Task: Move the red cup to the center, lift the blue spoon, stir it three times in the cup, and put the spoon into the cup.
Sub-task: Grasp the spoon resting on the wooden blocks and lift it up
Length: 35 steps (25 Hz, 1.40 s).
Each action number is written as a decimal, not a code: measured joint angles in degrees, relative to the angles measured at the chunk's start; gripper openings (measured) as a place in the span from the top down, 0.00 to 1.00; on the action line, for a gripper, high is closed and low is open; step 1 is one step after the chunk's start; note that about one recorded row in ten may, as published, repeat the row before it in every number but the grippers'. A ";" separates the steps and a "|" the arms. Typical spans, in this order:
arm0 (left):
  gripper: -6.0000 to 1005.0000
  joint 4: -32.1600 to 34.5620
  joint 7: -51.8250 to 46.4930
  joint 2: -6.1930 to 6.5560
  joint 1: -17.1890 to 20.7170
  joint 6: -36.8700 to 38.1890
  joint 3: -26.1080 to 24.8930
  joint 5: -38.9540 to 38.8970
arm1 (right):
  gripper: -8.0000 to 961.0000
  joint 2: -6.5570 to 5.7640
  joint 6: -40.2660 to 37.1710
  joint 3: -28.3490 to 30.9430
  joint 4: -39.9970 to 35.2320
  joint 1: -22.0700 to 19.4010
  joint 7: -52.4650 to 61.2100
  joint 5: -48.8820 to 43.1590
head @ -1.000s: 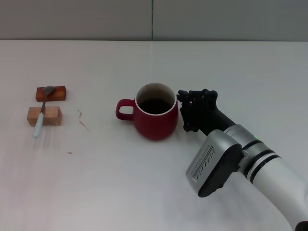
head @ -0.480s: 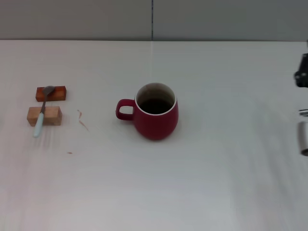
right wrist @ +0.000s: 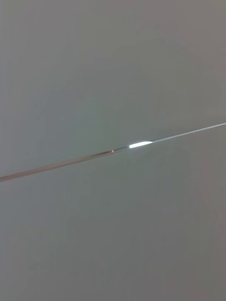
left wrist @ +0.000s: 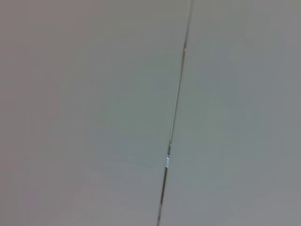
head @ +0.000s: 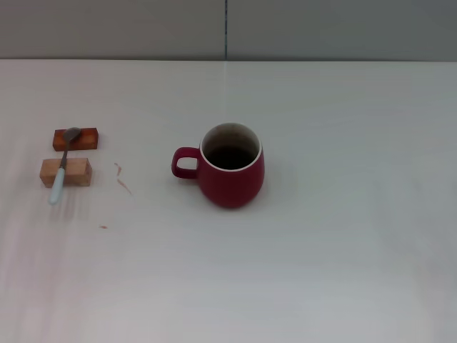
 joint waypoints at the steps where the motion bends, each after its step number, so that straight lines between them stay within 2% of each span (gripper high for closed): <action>1: 0.18 -0.42 0.00 -0.06 0.17 0.23 0.84 0.01 | 0.59 0.00 0.00 0.00 0.00 0.00 0.00 0.00; 4: 0.18 -2.63 0.01 -0.13 1.11 2.79 3.13 0.02 | 0.44 -0.04 1.47 1.65 -0.36 0.92 -4.96 0.04; 11: 0.18 -8.98 0.96 -0.07 5.42 13.27 4.05 0.09 | 0.34 -0.20 6.51 1.87 -3.63 4.75 -9.81 0.07; 12: 0.18 -12.23 2.28 -0.10 7.15 16.81 4.10 0.48 | 0.34 -0.28 8.33 1.98 -5.01 6.36 -10.51 0.07; 14: 0.18 -12.93 2.80 -0.08 7.44 17.62 4.09 0.50 | 0.34 -0.39 10.10 2.33 -6.10 7.86 -11.05 0.07; 17: 0.18 -21.10 9.22 -0.12 8.69 22.67 5.35 0.64 | 0.34 -0.78 12.60 2.63 -7.38 9.87 -11.72 0.07; 18: 0.18 -21.10 9.22 -0.12 8.69 22.67 5.35 0.64 | 0.33 -0.78 12.60 2.63 -7.38 9.87 -11.72 0.07; 23: 0.18 -30.01 19.59 -0.20 8.49 24.58 6.41 4.58 | 0.33 -1.96 13.79 2.72 -8.09 11.64 -12.50 0.53; 27: 0.18 -37.63 29.69 -0.20 8.26 25.22 3.52 9.88 | 0.33 -2.83 14.08 2.74 -8.94 12.50 -12.96 0.69; 28: 0.18 -37.63 29.69 -0.20 8.26 25.22 3.52 9.88 | 0.33 -2.83 14.08 2.74 -8.94 12.50 -12.96 0.69; 29: 0.18 -40.29 33.71 -0.19 8.12 25.09 1.55 12.13 | 0.34 -3.04 14.43 2.74 -9.33 12.75 -13.10 0.73; 35: 0.18 -43.45 40.24 -0.06 7.68 21.93 -2.62 15.06 | 0.34 -3.46 15.82 2.74 -10.04 13.11 -13.37 0.77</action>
